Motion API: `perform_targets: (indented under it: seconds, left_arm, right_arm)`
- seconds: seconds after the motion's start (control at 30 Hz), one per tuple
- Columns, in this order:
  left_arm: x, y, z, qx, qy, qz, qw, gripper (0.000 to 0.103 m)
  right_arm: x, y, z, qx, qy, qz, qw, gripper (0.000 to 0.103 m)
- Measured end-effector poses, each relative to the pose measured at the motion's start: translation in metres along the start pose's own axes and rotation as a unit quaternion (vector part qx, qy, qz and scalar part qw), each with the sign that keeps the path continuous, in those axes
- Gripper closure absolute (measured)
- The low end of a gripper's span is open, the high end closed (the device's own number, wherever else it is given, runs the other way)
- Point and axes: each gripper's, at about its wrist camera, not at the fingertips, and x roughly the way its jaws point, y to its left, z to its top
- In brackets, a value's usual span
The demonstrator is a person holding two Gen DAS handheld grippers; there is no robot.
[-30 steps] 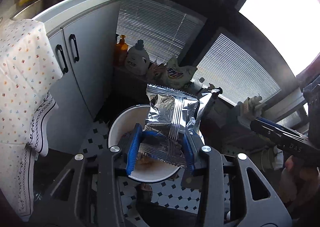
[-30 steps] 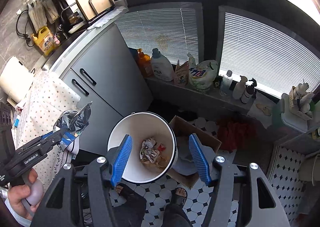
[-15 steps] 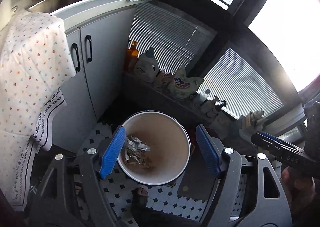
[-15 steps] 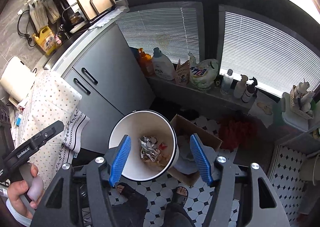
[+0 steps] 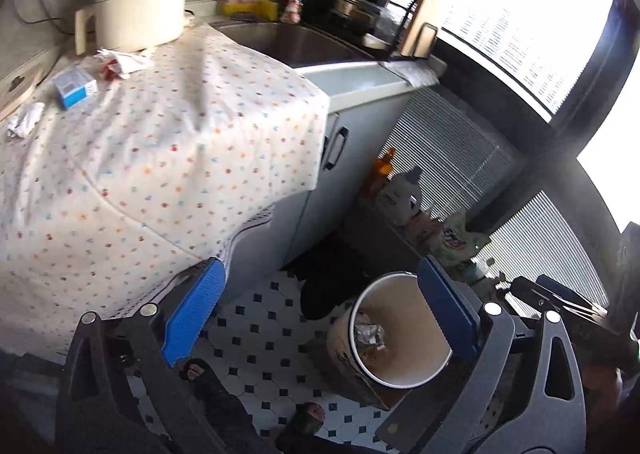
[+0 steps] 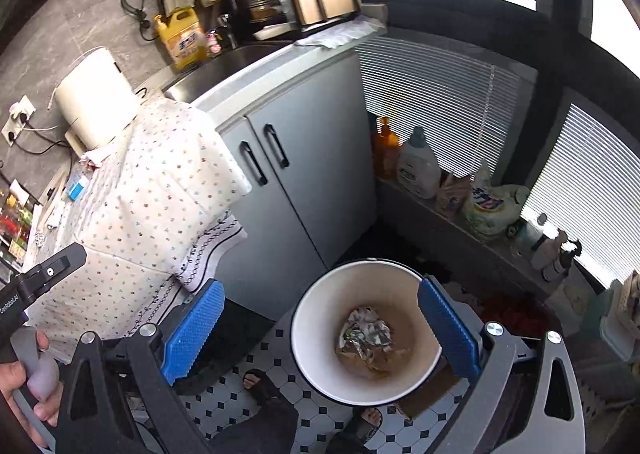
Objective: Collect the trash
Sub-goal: 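Move both tools back up over the counter trash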
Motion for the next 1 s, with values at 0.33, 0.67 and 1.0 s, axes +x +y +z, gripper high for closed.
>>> perform_targets:
  seconds: [0.33, 0.67, 1.0]
  left_arm:
    - [-0.048, 0.105, 0.014, -0.082, -0.065, 0.073, 0.9918, 0.006]
    - [-0.073, 0.199, 0.037, -0.141, -0.111, 0.109, 0.9776, 0.006]
    - [-0.081, 0.28, 0.062, -0.181, -0.141, 0.119, 0.9661, 0.006]
  right_arm:
    - [0.015, 0.113, 0.043, -0.073, -0.04, 0.076, 0.994, 0.008]
    - [0.036, 0.218, 0.076, -0.128, -0.062, 0.1, 0.985, 0.008]
    - [0.05, 0.325, 0.096, -0.192, -0.093, 0.169, 0.962, 0.008]
